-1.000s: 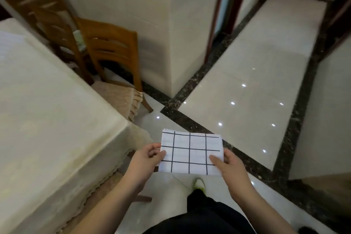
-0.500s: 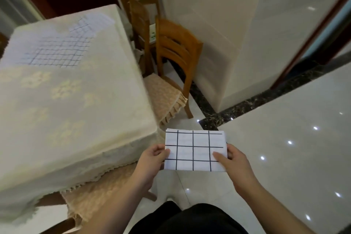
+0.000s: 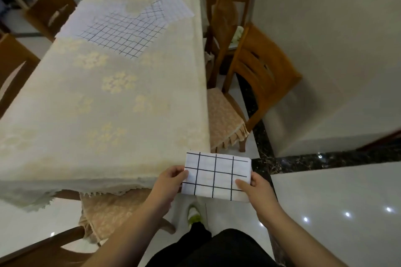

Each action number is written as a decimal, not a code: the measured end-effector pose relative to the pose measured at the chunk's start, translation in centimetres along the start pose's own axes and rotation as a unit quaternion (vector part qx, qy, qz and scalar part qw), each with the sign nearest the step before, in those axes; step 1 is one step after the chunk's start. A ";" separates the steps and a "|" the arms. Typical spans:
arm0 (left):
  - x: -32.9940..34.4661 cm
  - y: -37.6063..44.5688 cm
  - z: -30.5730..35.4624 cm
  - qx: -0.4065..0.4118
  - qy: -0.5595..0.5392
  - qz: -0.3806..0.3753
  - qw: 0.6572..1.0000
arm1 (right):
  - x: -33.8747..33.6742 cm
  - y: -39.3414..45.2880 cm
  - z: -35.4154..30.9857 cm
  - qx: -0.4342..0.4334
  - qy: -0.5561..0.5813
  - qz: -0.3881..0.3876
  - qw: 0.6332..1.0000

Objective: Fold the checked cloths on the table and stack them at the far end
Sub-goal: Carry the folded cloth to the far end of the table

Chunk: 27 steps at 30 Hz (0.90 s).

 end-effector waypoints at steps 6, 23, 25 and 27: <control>-3.0 4.9 2.0 -0.011 0.041 0.043 0.998 | 3.3 5.5 -2.0 0.042 -0.048 -0.034 0.997; -7.6 12.7 3.5 0.030 0.239 0.186 0.953 | 9.4 17.3 -7.2 0.018 -0.272 -0.103 0.957; -7.8 13.0 3.3 0.035 0.247 0.192 0.949 | 9.9 17.5 -7.4 -0.001 -0.299 -0.099 0.949; -7.9 13.3 3.2 0.049 0.264 0.200 0.942 | 10.3 17.5 -7.3 -0.015 -0.317 -0.101 0.943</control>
Point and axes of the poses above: each hand's wrist, its own y-axis towards the middle knuckle, its own x-axis out of the palm, z = x × y, the point moved 1 cm from there along y, towards the middle knuckle, and after that the axes turned 15 degrees about -y, right-handed, at the moved point
